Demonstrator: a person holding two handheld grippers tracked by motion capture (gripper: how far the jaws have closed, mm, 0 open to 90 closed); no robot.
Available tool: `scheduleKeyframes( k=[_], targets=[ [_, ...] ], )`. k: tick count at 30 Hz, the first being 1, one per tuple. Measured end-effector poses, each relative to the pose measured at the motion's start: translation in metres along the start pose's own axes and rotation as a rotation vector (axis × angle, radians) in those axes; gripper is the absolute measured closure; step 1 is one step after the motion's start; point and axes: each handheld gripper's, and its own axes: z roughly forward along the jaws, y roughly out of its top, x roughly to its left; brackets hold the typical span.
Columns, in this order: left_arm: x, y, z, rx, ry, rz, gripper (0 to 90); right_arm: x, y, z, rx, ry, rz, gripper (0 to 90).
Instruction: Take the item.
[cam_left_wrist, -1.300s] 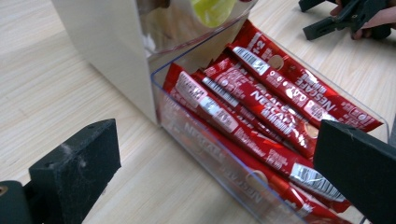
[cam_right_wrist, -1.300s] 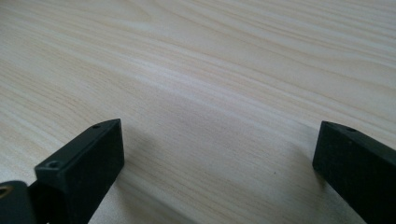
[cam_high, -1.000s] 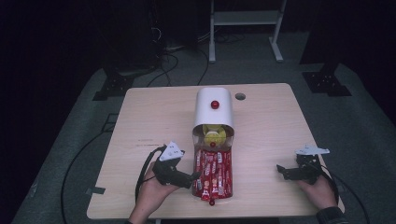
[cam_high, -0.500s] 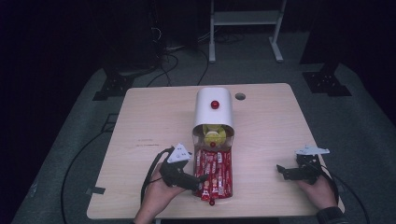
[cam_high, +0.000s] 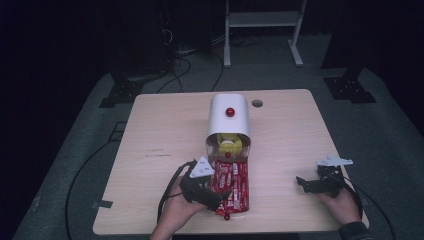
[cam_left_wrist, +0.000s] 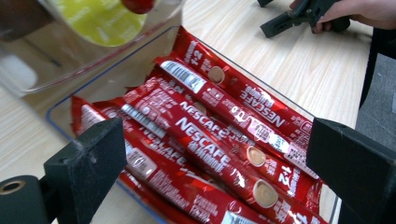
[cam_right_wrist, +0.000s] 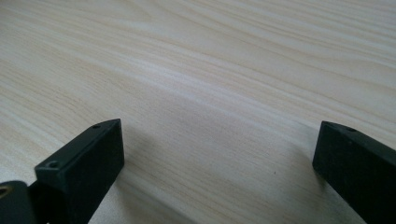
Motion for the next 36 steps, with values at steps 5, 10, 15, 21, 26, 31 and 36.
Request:
scheduleKeyframes(
  k=[5,10,15,21,26,31,36],
  targets=[
    [-0.004,0.001,0.005,0.009,-0.008,0.006,4.7,0.000,0.000,0.000,0.000,0.000,0.000,1.4],
    [-0.005,0.002,0.010,0.012,-0.012,0.010,4.7,0.000,0.000,0.000,0.000,0.000,0.000,1.4],
    [-0.005,0.001,0.013,0.021,-0.012,0.012,4.8,0.000,0.000,0.000,0.000,0.000,0.000,1.3],
    [-0.005,0.001,0.016,0.032,-0.010,0.015,7.5,0.000,0.000,0.000,0.000,0.000,0.000,1.4],
    [-0.006,0.000,0.019,0.040,0.004,0.030,13.3,0.000,0.000,0.000,0.000,0.000,0.000,1.3],
    [-0.005,-0.002,0.018,0.049,0.023,0.033,20.7,0.000,0.000,0.000,0.000,0.000,0.000,1.4],
    [-0.004,-0.003,0.018,0.059,0.025,0.027,29.9,0.000,0.000,0.000,0.000,0.000,0.000,1.3]
  ],
)
